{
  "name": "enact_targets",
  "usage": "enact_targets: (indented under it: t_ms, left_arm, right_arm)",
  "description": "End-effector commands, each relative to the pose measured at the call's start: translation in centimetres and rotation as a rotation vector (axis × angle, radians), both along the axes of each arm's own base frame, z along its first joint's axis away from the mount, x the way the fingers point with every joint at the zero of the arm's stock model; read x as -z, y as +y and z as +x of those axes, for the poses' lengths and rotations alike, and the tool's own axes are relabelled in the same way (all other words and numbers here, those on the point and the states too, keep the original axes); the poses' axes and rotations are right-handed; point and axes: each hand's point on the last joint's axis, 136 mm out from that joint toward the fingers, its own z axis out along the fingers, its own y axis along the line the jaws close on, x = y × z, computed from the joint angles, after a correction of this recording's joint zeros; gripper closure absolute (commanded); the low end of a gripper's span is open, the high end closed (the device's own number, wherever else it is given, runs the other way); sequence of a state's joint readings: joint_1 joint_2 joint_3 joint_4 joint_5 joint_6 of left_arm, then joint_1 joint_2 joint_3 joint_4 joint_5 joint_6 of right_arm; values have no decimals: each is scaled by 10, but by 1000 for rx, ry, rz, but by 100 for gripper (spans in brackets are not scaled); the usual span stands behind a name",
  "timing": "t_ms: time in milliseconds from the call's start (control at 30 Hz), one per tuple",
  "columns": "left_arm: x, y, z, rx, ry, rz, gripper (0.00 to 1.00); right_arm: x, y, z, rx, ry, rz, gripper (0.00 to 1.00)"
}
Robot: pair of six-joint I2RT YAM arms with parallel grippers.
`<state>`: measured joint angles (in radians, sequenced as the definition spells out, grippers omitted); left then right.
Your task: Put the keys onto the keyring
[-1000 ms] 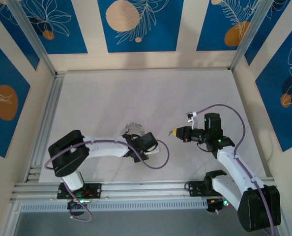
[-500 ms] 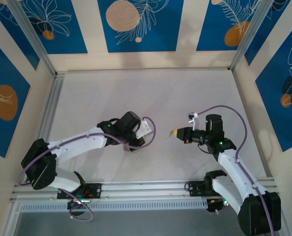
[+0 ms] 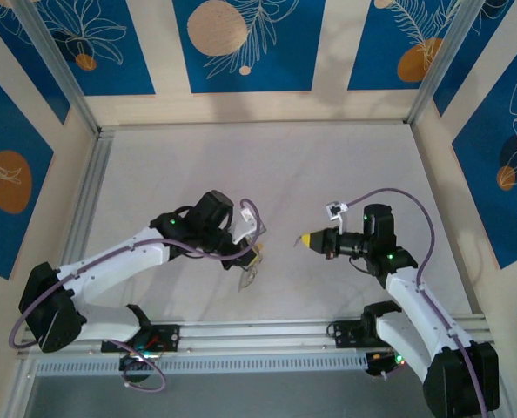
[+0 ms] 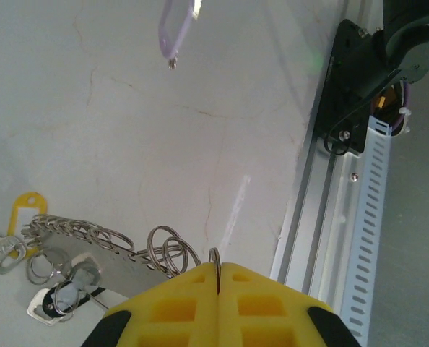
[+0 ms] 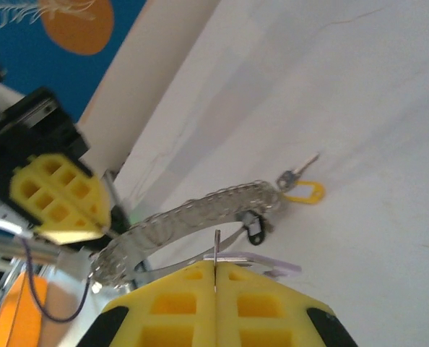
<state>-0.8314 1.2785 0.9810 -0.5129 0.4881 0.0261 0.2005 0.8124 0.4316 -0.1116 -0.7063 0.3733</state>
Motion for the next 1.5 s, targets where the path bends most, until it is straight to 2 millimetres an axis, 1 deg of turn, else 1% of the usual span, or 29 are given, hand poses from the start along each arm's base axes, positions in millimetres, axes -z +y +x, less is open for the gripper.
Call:
enact_targets:
  t_ms: [0,67,167,200,333,400,467,600,733,833,933,1100,1300,1333,1367,1467]
  left_arm:
    - [-25,-6,5,24,-18,-75,100]
    - [-24,-6,9,28,-30,-72,100]
    - [-13,-5,14,29,-29,-42,100]
    - [-9,-5,14,34,-28,-32,100]
    - [-2,-11,21,62,-38,-48,100]
    - [3,-14,26,82,-32,-54,100]
    - [1,-18,28,100,-31,-86,100]
    - [-1,-21,32,120,-30,-115,100]
    - [-7,-20,34,115,-36,-137,100]
    - [-6,-17,33,102,-41,-134,100]
    - [-3,-14,31,86,-35,-133,100]
    - [0,-8,26,69,-39,-138,100]
    - [-4,-1,18,71,-48,-150,100]
    - [-4,-1,17,73,-50,-152,100]
    - [-5,-1,16,75,-49,-155,100]
    - [-6,-1,14,84,-42,-160,100]
  right_arm:
    - [-28,17,-20,-142,-110,51,100]
    - [-23,21,-20,-135,-108,23,100]
    - [0,16,-9,-52,-25,-68,100]
    - [1,17,-10,-62,-7,-58,100]
    - [-3,27,-14,-92,-23,-29,100]
    - [-5,33,-20,-133,-48,-29,100]
    - [-8,38,-28,-181,-69,-21,100]
    - [-1,42,-35,-204,-61,-42,100]
    - [6,42,-32,-193,-46,-61,100]
    - [21,40,-24,-156,13,-103,100]
    - [45,35,-13,-91,133,-174,100]
    - [73,34,-11,-58,284,-212,100]
    - [90,35,-8,-44,329,-259,100]
    - [92,36,-8,-46,329,-264,99]
    - [93,36,-8,-50,330,-267,95]
    - [90,38,-6,-62,314,-266,80]
